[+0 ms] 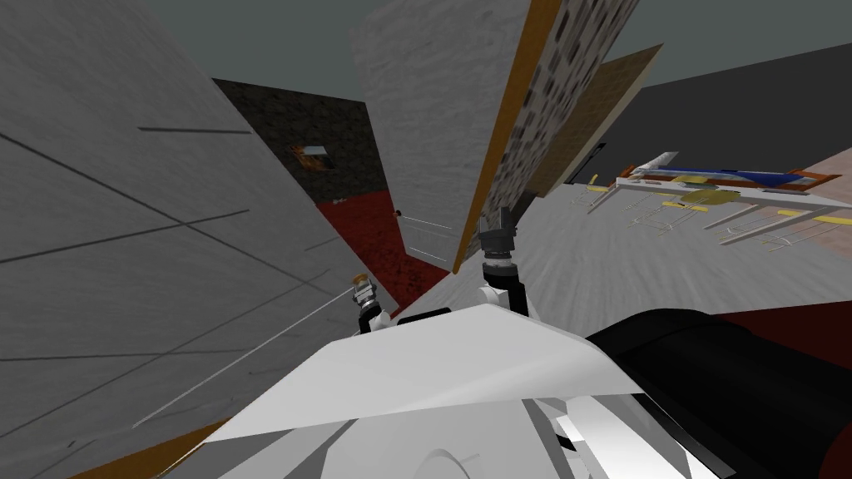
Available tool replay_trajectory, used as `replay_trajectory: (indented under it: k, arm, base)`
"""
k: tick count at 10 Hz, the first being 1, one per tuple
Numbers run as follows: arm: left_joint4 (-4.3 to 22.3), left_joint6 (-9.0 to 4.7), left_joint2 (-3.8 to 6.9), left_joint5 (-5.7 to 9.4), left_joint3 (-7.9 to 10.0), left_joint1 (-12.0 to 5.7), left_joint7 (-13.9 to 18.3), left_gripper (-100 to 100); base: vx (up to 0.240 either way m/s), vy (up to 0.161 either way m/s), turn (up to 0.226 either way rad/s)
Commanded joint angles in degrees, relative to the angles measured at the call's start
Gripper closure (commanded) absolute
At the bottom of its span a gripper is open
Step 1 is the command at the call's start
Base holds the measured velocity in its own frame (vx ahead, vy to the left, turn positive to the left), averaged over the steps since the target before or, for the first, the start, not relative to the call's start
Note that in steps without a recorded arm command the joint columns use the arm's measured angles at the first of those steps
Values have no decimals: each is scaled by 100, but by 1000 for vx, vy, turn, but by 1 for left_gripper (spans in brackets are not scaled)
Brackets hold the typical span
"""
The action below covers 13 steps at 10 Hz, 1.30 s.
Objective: Push the door open
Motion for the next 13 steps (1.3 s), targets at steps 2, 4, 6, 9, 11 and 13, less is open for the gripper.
replay_trajectory:
  k: [2, 4, 6, 9, 11, 13]
  arm:
    - [-184, 29, 66, -29, 281, 73, -47, 100]
    - [-152, 30, 83, -65, 475, 40, -37, 100]
    - [-135, 30, 90, -84, 577, 23, -31, 100]
    - [-117, 30, 95, -104, 685, 5, -25, 100]
    - [-82, 31, 104, -145, 900, -31, -13, 100]
    - [-69, 31, 104, -145, 900, -31, -13, 100]
  base:
    - [69, 9, -36]
    - [93, 3, -23]
    - [86, 23, -27]
    - [35, 6, -8]
    - [51, 4, -18]
    - [48, 11, -18]
